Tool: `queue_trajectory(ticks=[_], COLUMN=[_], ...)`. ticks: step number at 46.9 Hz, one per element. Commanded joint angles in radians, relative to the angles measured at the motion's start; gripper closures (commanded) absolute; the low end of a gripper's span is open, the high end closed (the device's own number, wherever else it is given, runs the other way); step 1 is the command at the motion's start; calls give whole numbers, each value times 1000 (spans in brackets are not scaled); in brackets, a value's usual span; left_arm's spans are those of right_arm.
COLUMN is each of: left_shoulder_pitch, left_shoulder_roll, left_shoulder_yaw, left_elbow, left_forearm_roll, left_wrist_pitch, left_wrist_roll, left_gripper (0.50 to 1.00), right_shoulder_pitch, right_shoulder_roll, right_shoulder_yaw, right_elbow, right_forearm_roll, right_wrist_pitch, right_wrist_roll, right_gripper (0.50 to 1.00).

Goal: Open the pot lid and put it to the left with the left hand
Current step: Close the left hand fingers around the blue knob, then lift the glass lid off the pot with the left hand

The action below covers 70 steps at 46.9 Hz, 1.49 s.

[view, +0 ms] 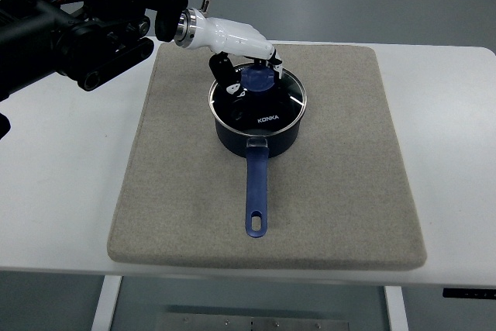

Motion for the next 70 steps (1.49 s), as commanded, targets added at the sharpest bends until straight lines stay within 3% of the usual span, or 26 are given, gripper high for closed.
queue_trajectory(ticks=[1, 16, 40, 47, 70], left_shoulder_pitch=[-8, -20, -60, -69, 29], left_shoulder_roll=[2, 9, 29, 106, 195], left_shoulder_yaw=[-2, 0, 3, 5, 6], left_elbow=[0, 0, 0, 5, 154], left_forearm_roll=[-1, -1, 3, 2, -3], left_wrist_pitch=[0, -1, -1, -1, 12], left_wrist_roll=[0, 0, 0, 0, 0], left_gripper=[889, 1000, 1000, 1000, 1000], right_shoulder_pitch=[0, 0, 0, 0, 0], right_shoulder_roll=[0, 0, 0, 0, 0], right_shoulder_yaw=[0, 0, 0, 0, 0], right_elbow=[0, 0, 0, 0, 0], right_forearm_roll=[0, 0, 0, 0, 0], right_wrist_pitch=[0, 0, 0, 0, 0], right_wrist_roll=[0, 0, 0, 0, 0], right_gripper=[583, 583, 583, 583, 583])
